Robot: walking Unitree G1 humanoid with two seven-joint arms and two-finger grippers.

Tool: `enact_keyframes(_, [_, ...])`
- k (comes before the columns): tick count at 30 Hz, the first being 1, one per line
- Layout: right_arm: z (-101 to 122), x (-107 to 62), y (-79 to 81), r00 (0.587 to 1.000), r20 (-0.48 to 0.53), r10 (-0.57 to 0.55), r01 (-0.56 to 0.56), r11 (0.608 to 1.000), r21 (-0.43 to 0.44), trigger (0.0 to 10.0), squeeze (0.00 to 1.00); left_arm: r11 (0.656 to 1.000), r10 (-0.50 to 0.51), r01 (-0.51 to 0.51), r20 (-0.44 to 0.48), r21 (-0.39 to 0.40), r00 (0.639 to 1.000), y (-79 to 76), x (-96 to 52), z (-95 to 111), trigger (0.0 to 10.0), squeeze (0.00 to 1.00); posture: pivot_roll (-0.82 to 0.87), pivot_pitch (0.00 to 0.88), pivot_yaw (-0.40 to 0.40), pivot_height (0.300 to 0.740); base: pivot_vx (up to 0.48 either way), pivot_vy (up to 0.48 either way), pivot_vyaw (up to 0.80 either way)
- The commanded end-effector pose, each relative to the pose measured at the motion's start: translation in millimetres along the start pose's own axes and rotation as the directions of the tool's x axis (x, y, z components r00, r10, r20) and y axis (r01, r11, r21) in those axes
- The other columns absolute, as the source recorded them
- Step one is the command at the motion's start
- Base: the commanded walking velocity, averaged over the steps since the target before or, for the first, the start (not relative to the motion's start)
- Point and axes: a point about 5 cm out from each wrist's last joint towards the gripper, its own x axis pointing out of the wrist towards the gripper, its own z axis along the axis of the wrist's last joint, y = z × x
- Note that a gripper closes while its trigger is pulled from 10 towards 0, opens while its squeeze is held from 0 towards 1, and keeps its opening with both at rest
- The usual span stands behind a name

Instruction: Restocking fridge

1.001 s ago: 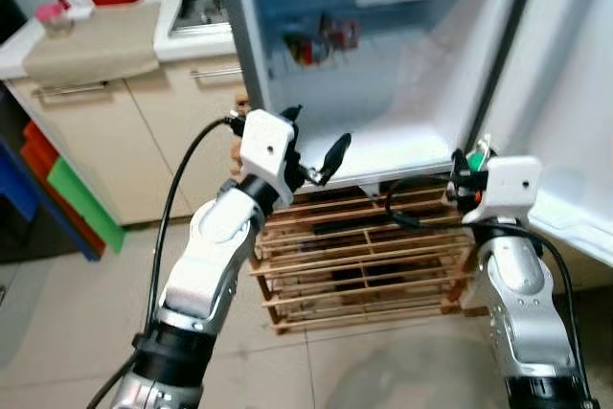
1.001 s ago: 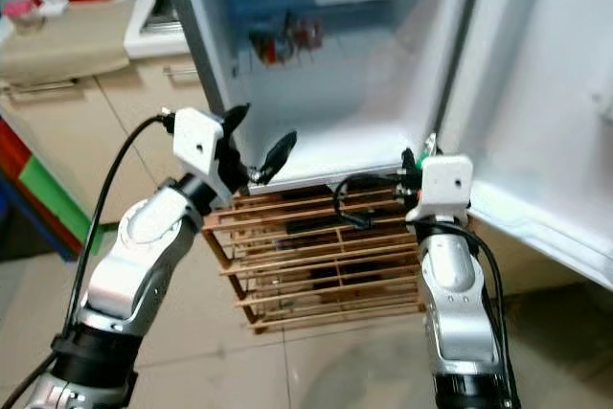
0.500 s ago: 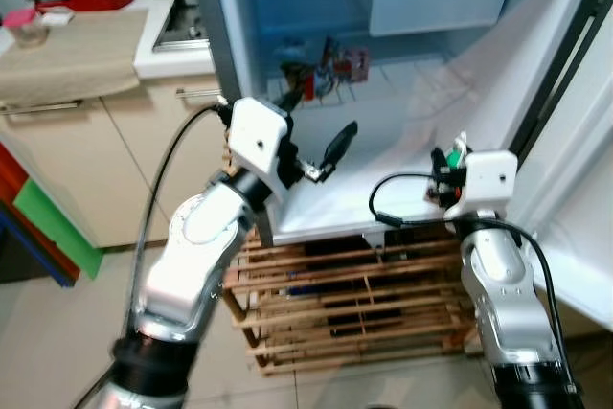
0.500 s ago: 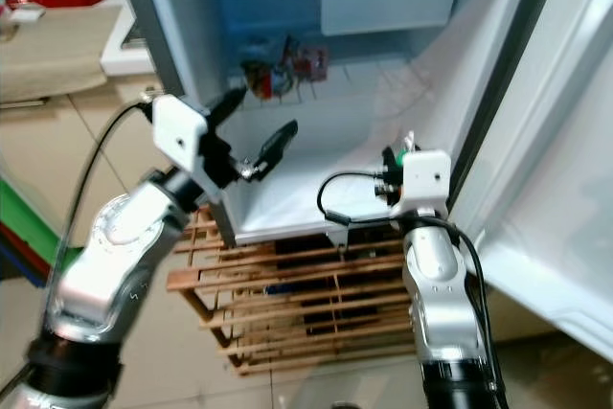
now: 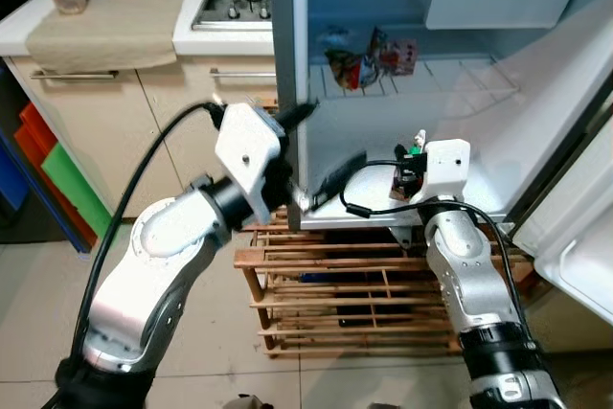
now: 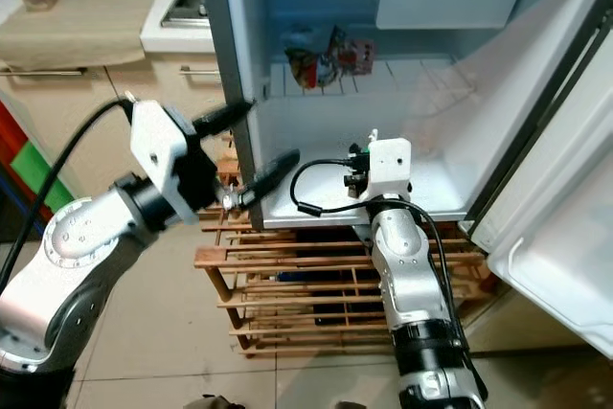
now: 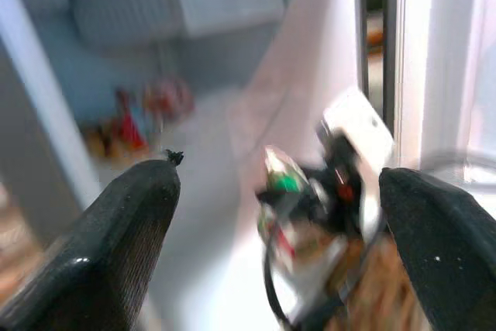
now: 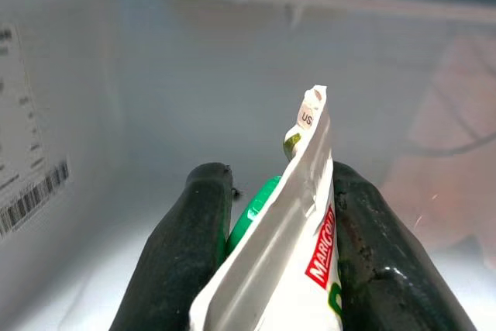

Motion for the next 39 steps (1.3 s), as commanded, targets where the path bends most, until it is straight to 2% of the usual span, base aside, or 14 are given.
enact_keyframes(1, [8.3, 6.4, 14.3, 0.998, 0.043, 0.045, -0.043, 0.998, -0.039, 10.0, 0.0, 0.982, -0.144, 0.139, -0.032, -0.127, 0.989, -21.0, -10.6, -2.2, 10.0, 0.0, 0.12, 0.174, -0.002, 0.74, 0.0, 0.0, 0.0])
enact_keyframes(2, [10.0, 9.4, 20.3, 0.997, 0.051, 0.064, -0.061, 0.997, -0.047, 10.0, 0.0, 0.973, -0.169, 0.163, -0.024, -0.163, 0.985, -27.2, -14.0, -2.3, 10.0, 0.0, 0.13, 0.178, -0.005, 0.74, 0.0, 0.0, 0.0])
enact_keyframes(4, [12.5, 15.3, 30.5, 0.994, 0.063, 0.091, -0.087, 0.994, -0.061, 10.0, 0.0, 0.979, -0.051, 0.051, 0.006, -0.195, 0.999, -23.4, -16.3, -2.0, 10.0, 0.0, 0.14, 0.196, -0.009, 0.74, 0.0, 0.0, 0.0])
enact_keyframes(5, [13.2, 17.2, 33.7, 0.993, 0.068, 0.098, -0.093, 0.994, -0.065, 10.0, 0.0, 0.978, -0.025, 0.025, 0.003, -0.206, 1.0, -23.4, -18.8, -3.1, 10.0, 0.0, 0.15, 0.208, -0.009, 0.74, 0.0, 0.0, 0.0])
enact_keyframes(12, [26.2, 36.7, 49.4, 0.989, 0.114, 0.096, -0.087, 0.992, -0.087, 10.0, 0.0, 0.972, -0.027, 0.012, -0.063, -0.233, 0.998, -43.7, -38.6, -3.7, 10.0, 0.0, 0.2, 0.284, -0.012, 0.74, 0.0, 0.0, 0.0])
enact_keyframes(17, [34.0, 42.0, 56.5, 0.982, 0.151, 0.117, -0.098, 0.987, -0.126, 10.0, 0.0, 0.964, -0.014, -0.007, -0.076, -0.267, 0.997, -52.2, -44.9, -0.3, 10.0, 0.0, 0.21, 0.315, -0.005, 0.74, 0.0, 0.0, 0.0])
enact_keyframes(19, [36.0, 45.4, 56.1, 0.981, 0.16, 0.112, -0.08, 0.978, -0.193, 10.0, 0.0, 0.959, -0.013, -0.01, -0.079, -0.283, 0.997, -56.6, -46.2, 0.6, 10.0, 0.0, 0.22, 0.327, -0.001, 0.74, 0.0, 0.0, 0.0])
enact_keyframes(27, [42.2, 51.1, 53.1, 0.972, 0.187, 0.143, -0.102, 0.972, -0.213, 10.0, 0.0, 0.954, -0.035, 0.01, -0.079, -0.299, 0.996, -66.4, -51.7, 7.0, 10.0, 0.0, 0.22, 0.352, 0.01, 0.74, 0.0, 0.0, 0.0])
enact_keyframes(28, [43.5, 53.0, 50.2, 0.971, 0.188, 0.15, -0.104, 0.967, -0.234, 10.0, 0.9, 0.953, -0.011, -0.022, -0.105, -0.303, 0.994, -65.5, -56.5, 5.2, 10.0, 0.0, 0.22, 0.356, 0.012, 0.74, 0.0, 0.0, 0.0])
enact_keyframes(29, [44.1, 53.8, 48.8, 0.97, 0.189, 0.15, -0.103, 0.966, -0.238, 10.0, 0.95, 0.956, 0.012, -0.048, -0.124, -0.29, 0.992, -63.6, -58.6, 3.5, 10.0, 0.0, 0.22, 0.357, 0.012, 0.74, 0.0, 0.0, 0.0])
enact_keyframes(30, [44.6, 54.4, 47.7, 0.97, 0.187, 0.153, -0.106, 0.966, -0.237, 10.0, 1.0, 0.962, 0.082, -0.123, -0.174, -0.242, 0.981, -57.1, -61.1, -2.0, 10.0, 0.0, 0.22, 0.358, 0.013, 0.74, 0.0, 0.0, 0.0])
enact_keyframes(31, [44.6, 54.4, 47.7, 0.97, 0.187, 0.153, -0.106, 0.966, -0.237, 10.0, 1.0, 0.962, 0.082, -0.123, -0.174, -0.242, 0.981, -57.1, -61.1, -2.0, 10.0, 0.0, 0.22, 0.358, 0.013, 0.74, 0.0, 0.0, 0.0])
enact_keyframes(33, [45.3, 56.0, 45.1, 0.97, 0.184, 0.162, -0.118, 0.967, -0.227, 10.0, 1.0, 0.95, 0.212, -0.254, -0.218, -0.184, 0.953, -46.4, -65.0, -8.1, 10.0, 0.0, 0.23, 0.358, 0.012, 0.74, 0.0, 0.0, 0.0])
enact_keyframes(39, [45.9, 56.8, 44.5, 0.969, 0.182, 0.17, -0.129, 0.968, -0.217, 10.0, 1.0, 0.957, 0.198, -0.234, -0.203, -0.172, 0.959, -50.9, -62.7, -5.1, 10.0, 0.0, 0.23, 0.359, 0.011, 0.74, 0.0, 0.0, 0.0])
